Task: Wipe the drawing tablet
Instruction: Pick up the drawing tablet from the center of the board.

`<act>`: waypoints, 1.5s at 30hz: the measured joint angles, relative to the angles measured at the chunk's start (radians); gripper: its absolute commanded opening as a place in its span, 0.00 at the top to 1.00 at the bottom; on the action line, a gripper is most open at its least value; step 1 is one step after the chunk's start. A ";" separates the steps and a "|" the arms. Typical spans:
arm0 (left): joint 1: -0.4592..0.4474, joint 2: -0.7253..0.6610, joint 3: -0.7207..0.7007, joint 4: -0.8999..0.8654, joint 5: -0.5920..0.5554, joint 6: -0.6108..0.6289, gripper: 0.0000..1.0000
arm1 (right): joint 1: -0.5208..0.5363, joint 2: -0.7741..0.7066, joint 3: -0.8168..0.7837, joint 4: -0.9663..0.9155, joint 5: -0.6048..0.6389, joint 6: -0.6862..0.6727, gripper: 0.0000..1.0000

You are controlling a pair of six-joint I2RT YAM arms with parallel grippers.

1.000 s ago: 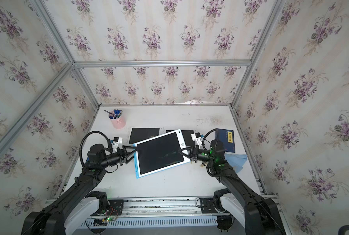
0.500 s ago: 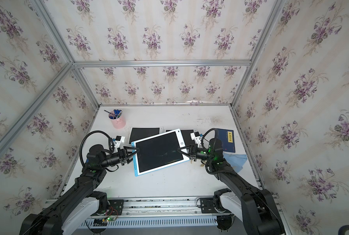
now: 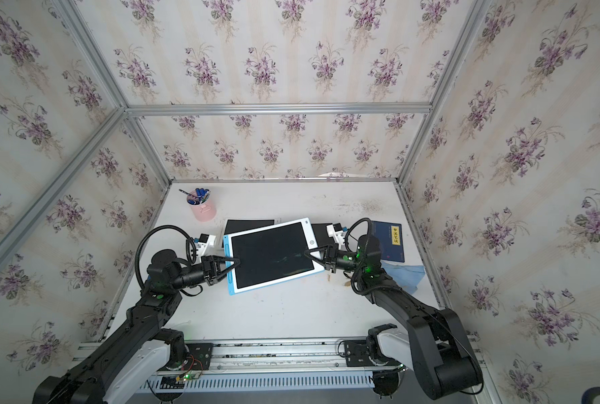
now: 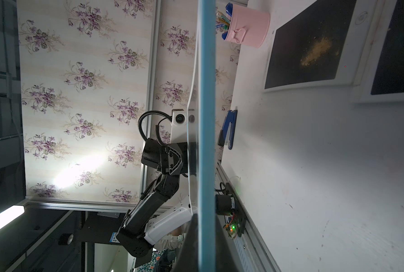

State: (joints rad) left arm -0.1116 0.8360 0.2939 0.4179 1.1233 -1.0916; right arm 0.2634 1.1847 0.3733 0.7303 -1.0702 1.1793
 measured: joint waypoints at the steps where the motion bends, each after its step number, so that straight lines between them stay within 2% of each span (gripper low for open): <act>1: 0.000 -0.001 0.004 -0.007 0.002 0.003 0.84 | 0.000 0.006 0.002 0.006 -0.001 0.002 1.00; 4: 0.000 0.002 0.014 -0.021 0.005 0.014 0.90 | 0.000 0.022 0.008 0.024 -0.005 0.003 1.00; 7: -0.001 0.017 0.027 -0.028 0.011 0.022 1.00 | 0.000 0.032 0.008 0.034 -0.006 0.002 0.99; 10: -0.001 0.038 0.047 -0.050 0.018 0.041 1.00 | -0.001 0.034 0.011 0.028 -0.003 -0.003 0.87; 12: -0.002 0.047 0.069 -0.084 0.025 0.075 1.00 | -0.001 0.026 0.021 -0.021 0.013 -0.034 0.75; 16: -0.005 0.011 0.121 -0.244 0.032 0.237 1.00 | -0.002 -0.058 0.064 -0.278 0.146 -0.156 0.38; 20: -0.030 -0.076 0.136 -0.447 -0.052 0.380 1.00 | -0.002 -0.166 0.175 -0.616 0.361 -0.312 0.21; 24: -0.127 -0.208 0.107 -0.533 -0.241 0.443 1.00 | -0.016 -0.229 0.298 -0.923 0.625 -0.414 0.19; 25: -0.166 -0.237 0.102 -0.540 -0.291 0.457 1.00 | -0.027 -0.235 0.325 -0.991 0.688 -0.429 0.16; 29: -0.306 -0.251 0.157 -0.544 -0.442 0.574 1.00 | -0.102 -0.206 0.438 -1.198 0.887 -0.455 0.12; 33: -0.438 -0.194 0.269 -0.525 -0.511 0.759 1.00 | -0.222 -0.127 0.515 -1.329 0.992 -0.470 0.12; 38: -0.668 -0.130 0.364 -0.543 -0.676 1.049 1.00 | -0.382 -0.117 0.444 -1.424 1.074 -0.471 0.15; 42: -0.805 -0.083 0.389 -0.594 -0.850 1.291 1.00 | -0.406 -0.115 0.400 -1.474 1.136 -0.461 0.18; 45: -0.830 -0.050 0.383 -0.605 -0.925 1.416 1.00 | -0.413 -0.116 0.369 -1.479 1.194 -0.445 0.20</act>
State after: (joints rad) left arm -0.9413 0.7864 0.6765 -0.1867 0.1986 0.3248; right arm -0.1497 1.0691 0.7425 -0.7490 0.1234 0.7345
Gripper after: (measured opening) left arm 0.089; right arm 0.811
